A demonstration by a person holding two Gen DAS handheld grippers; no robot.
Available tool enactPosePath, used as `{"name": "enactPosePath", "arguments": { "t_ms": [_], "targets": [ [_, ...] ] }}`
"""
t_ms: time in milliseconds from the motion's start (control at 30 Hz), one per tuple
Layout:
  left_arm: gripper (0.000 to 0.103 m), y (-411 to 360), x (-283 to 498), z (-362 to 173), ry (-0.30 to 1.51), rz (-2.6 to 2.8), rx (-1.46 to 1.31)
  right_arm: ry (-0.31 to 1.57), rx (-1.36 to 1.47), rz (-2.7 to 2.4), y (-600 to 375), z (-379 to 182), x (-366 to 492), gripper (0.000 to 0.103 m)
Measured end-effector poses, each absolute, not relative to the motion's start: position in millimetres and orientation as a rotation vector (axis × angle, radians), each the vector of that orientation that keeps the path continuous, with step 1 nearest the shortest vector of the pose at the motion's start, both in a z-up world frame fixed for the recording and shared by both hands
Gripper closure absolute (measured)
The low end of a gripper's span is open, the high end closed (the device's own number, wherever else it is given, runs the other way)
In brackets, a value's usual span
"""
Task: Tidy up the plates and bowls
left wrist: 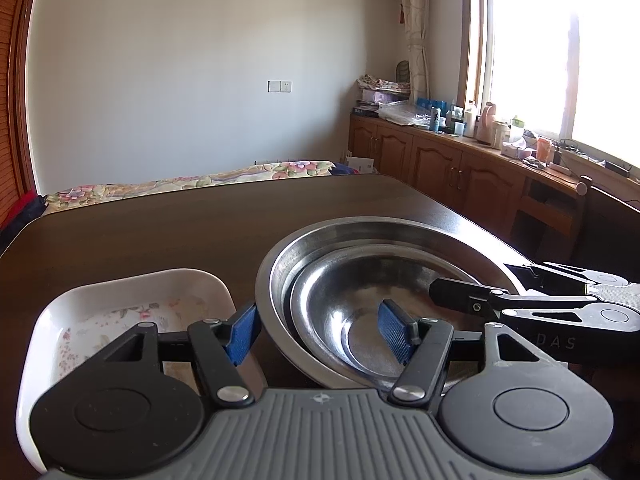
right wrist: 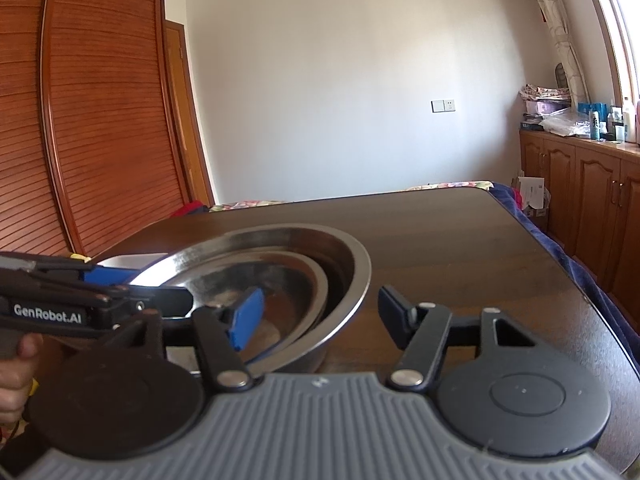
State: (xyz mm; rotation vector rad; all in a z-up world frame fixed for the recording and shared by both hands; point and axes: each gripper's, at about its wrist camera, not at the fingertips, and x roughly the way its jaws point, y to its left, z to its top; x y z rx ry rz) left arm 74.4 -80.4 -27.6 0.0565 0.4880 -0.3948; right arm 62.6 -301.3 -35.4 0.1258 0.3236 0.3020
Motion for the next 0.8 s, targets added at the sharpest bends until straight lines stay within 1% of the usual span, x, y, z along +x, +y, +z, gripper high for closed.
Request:
{"name": "enactPosePath", "arguments": {
  "t_ms": [133, 167, 233, 300, 433, 800],
  "targets": [
    [0.036, -80.8, 71.0, -30.6, 0.495, -0.399, 0.057, 0.325, 0.134, 0.312, -300.1, -36.2, 62.0, 0.05],
    [0.037, -80.7, 71.1, -30.3, 0.494, -0.398, 0.054, 0.323, 0.132, 0.313, -300.3, -36.3, 61.6, 0.051],
    [0.04, -79.7, 70.2, -30.2, 0.492, -0.398, 0.048, 0.319, 0.125, 0.311, -299.4, -36.0, 61.3, 0.056],
    [0.045, -79.3, 69.4, -31.2, 0.487, -0.389, 0.05, 0.316, 0.12, 0.303, -298.9, -36.3, 61.4, 0.057],
    [0.051, -74.8, 69.0, -32.6, 0.48, -0.38, 0.042, 0.311, 0.13, 0.294, -300.7, -37.5, 60.3, 0.06],
    [0.051, -70.7, 67.0, -30.1, 0.479, -0.389, 0.034, 0.292, 0.129, 0.284, -296.0, -33.7, 55.7, 0.06]
  ]
}}
